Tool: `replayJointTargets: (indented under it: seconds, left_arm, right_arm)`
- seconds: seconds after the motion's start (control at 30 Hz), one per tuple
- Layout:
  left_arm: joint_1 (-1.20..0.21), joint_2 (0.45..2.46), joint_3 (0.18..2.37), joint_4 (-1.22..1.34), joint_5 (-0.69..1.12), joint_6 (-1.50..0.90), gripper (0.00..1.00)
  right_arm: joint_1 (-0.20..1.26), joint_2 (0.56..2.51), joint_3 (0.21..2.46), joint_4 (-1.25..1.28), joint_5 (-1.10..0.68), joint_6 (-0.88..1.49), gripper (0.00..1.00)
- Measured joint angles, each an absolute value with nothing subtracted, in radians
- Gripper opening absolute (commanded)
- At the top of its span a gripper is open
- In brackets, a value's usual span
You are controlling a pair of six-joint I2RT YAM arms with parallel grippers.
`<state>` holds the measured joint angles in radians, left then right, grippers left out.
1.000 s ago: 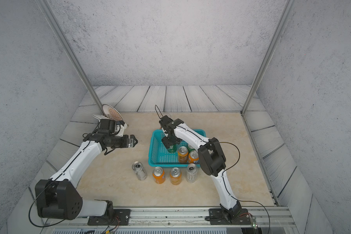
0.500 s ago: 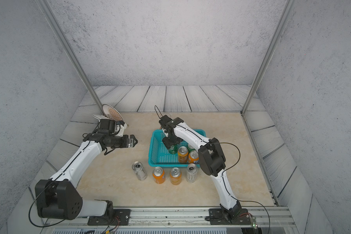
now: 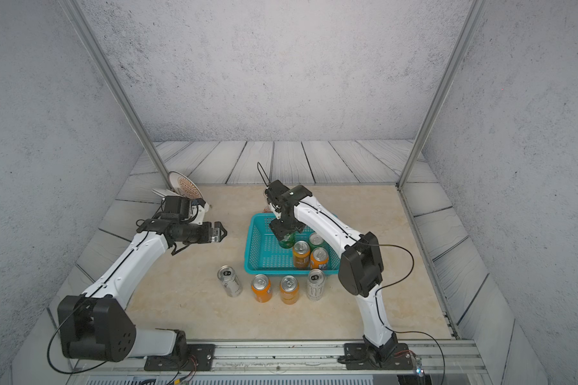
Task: Take out the drinks from the basket
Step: Pick up the drink from the basket, then place the drink at the center of the board.
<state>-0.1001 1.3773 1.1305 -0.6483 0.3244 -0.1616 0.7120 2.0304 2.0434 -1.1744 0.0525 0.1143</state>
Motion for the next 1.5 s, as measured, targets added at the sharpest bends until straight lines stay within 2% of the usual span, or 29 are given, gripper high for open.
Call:
replayJointTargets:
  seconds: [0.37,0.7,1.2,1.5]
  left_arm:
    - [-0.1,1.377,1.131,-0.648,0.327,-0.162,0.99]
    - [-0.1,1.37,1.131,-0.648,0.33,-0.162,0.99]
    - [-0.1,1.367,1.131,-0.648,0.339,-0.162,0.99]
    - [-0.097,1.367,1.131,-0.648,0.342,-0.162,0.99]
  right_arm:
    - [0.712,1.805,2.051,-1.256,0.06,0.117,0.65]
    - [0.712,1.605,1.961,-1.308,0.108,0.133,0.65]
    - [0.712,1.243,1.626,-1.361,0.238,0.244,0.63]
    - [0.712,1.076,1.382,-1.363,0.253,0.342,0.63]
